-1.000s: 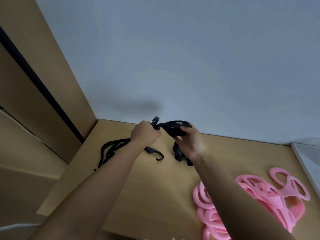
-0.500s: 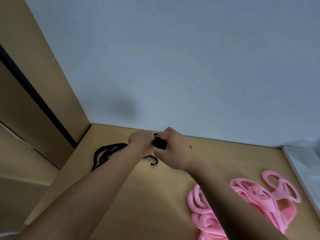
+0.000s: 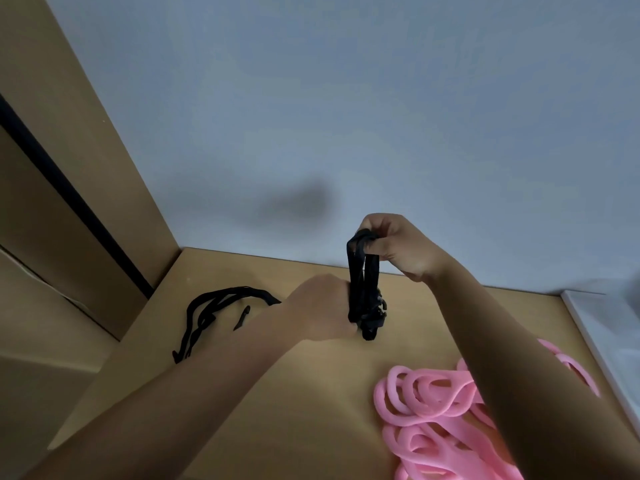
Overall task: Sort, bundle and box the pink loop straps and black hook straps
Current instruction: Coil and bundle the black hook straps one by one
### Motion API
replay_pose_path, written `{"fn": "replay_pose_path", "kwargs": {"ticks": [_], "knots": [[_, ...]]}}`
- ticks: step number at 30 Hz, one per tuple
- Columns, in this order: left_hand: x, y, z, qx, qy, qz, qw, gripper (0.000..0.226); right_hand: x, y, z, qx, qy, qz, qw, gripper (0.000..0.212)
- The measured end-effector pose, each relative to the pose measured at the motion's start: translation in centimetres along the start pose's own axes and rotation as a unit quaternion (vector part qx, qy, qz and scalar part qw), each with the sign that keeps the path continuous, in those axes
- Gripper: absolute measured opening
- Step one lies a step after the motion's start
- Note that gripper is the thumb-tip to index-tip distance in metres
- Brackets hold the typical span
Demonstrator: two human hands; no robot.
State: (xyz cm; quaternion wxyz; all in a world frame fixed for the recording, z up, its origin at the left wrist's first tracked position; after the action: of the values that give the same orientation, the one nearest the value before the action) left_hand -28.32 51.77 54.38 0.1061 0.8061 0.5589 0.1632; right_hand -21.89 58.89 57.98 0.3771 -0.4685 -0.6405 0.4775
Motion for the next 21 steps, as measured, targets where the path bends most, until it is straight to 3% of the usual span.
{"fn": "replay_pose_path", "kwargs": {"ticks": [4,13,15,19,21], "knots": [[-0.5,1.4,-1.6,-0.114,0.051,0.007,0.992,0.047,0.2,1.7,0.8,0.071,-0.022,0.044,0.996,0.029],[-1.3,-1.1,-1.6,-0.235,0.196,-0.094,0.947,0.040,-1.5,6.9,2.8,0.165,0.025,0.140,0.976,0.025],[-1.5,-2.5,-2.1,-0.250,0.240,-0.136,0.928,0.037,-2.0,8.4,3.0,0.145,0.026,0.150,0.978,0.009],[-1.4,-4.1,-2.3,-0.296,0.252,-0.211,0.897,0.036,-3.1,10.1,2.8,0.077,0.044,0.151,0.985,0.012],[-1.4,-4.5,-1.7,-0.370,0.258,-0.258,0.855,0.029,-3.5,10.0,2.9,0.042,0.071,0.133,0.988,0.015]]}}
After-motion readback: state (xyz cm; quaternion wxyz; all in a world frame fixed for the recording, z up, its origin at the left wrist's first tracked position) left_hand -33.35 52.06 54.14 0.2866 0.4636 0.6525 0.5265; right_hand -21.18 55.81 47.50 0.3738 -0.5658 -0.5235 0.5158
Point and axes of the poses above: each hand's wrist, its own x-axis towards the middle knuckle, its own z-axis out of the palm, y = z × x, the point moved 8 cm from there along x, towards the middle knuckle, and after that the axes turned 15 degrees about y, right-handed, at the moved point
